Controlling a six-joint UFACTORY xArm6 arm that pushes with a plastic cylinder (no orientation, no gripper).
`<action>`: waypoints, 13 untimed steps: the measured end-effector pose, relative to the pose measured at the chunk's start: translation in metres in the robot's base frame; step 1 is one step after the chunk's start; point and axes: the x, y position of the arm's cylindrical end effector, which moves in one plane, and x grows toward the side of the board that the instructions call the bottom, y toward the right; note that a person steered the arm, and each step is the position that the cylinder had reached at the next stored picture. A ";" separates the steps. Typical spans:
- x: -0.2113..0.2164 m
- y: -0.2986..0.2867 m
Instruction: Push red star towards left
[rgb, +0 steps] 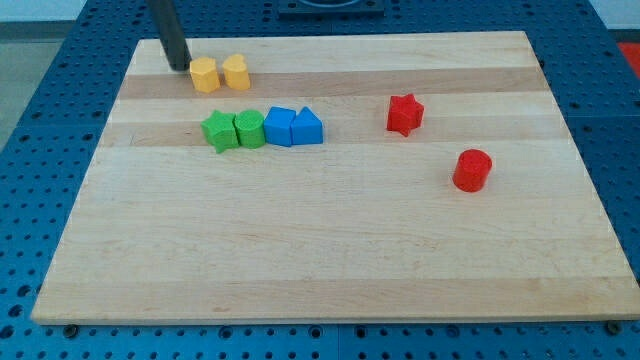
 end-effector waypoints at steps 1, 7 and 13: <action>-0.036 0.020; 0.109 0.427; 0.153 0.343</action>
